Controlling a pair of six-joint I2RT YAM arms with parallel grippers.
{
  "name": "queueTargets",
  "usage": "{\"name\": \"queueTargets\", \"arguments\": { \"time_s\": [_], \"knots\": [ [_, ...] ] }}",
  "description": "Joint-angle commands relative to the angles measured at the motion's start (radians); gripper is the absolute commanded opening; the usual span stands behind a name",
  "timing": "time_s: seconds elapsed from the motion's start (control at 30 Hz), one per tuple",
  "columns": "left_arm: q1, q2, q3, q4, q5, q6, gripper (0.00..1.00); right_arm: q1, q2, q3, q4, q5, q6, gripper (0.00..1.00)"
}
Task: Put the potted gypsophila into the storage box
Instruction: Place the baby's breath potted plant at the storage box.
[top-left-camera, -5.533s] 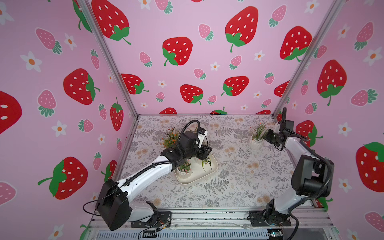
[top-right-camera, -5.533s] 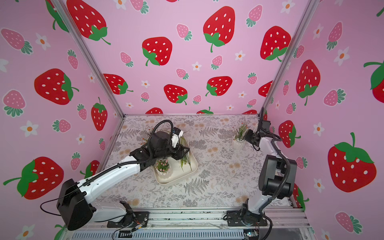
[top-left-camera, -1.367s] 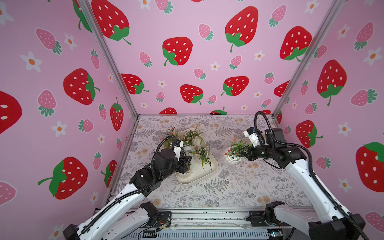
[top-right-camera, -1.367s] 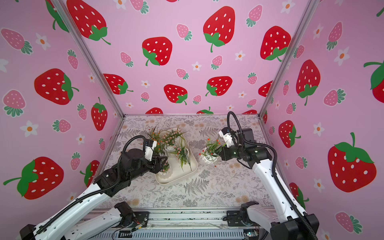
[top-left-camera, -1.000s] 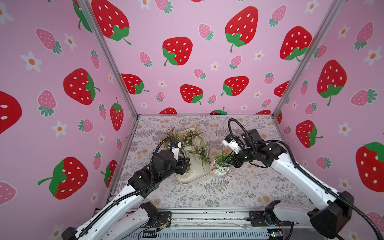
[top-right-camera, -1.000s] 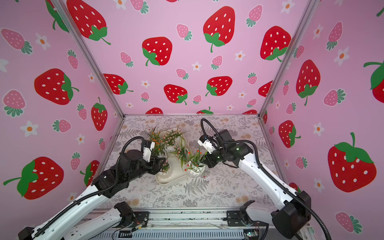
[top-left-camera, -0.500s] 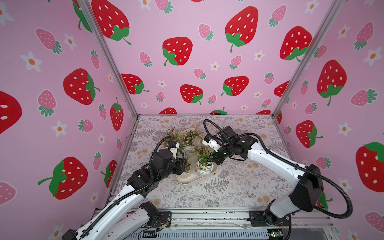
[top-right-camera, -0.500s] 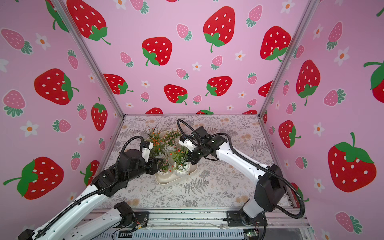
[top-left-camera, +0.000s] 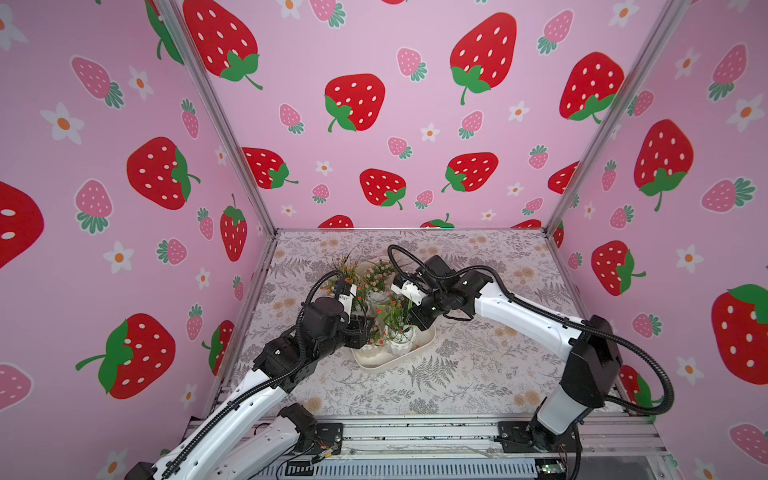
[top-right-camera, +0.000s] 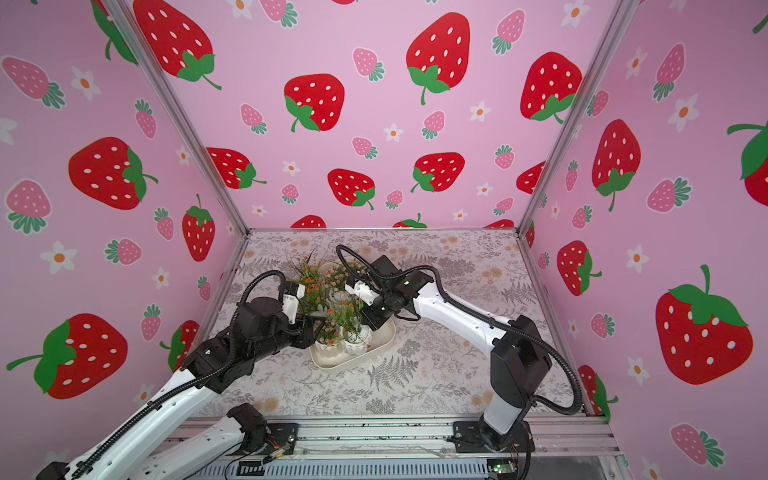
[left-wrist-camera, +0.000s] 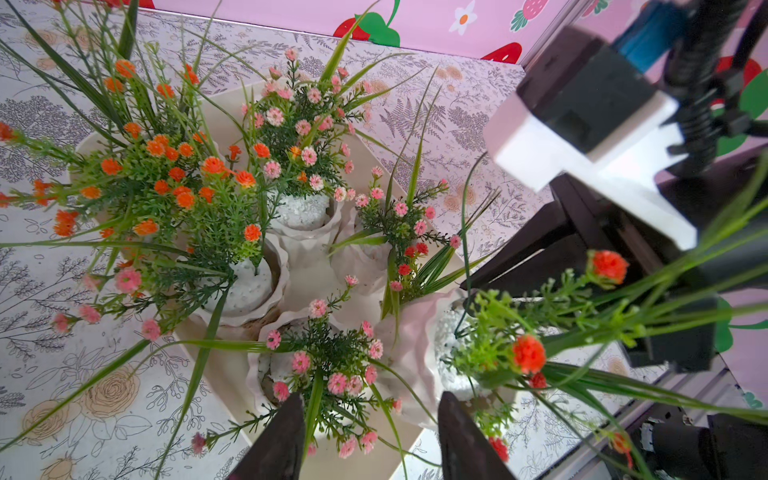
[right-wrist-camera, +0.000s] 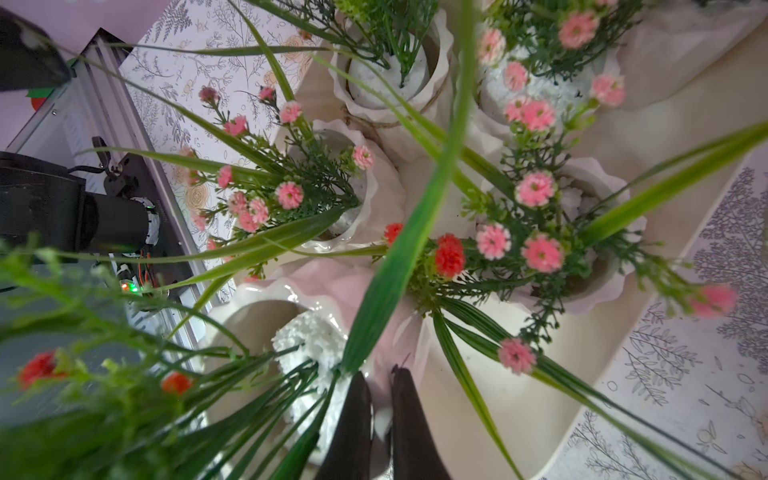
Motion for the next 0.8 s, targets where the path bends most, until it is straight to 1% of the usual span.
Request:
{"name": "queueTargets", "arguments": {
  "time_s": [0.0,0.2,0.6,0.77],
  "knots": [
    [0.007,0.002,0.02,-0.018,0.012,0.001,0.54,0.008,0.027,0.028,0.026,0.024,0.013,0.0],
    [0.01,0.006,0.015,-0.011,0.019,-0.005,0.54,0.007,0.046,0.039,0.024,0.055,0.028,0.0],
    [0.012,0.006,0.007,-0.001,0.017,-0.009,0.54,0.009,0.049,0.004,0.077,0.067,0.051,0.0],
    [0.013,0.012,0.01,0.004,0.02,-0.007,0.54,0.011,0.075,-0.003,0.091,0.062,0.056,0.0]
  ]
}}
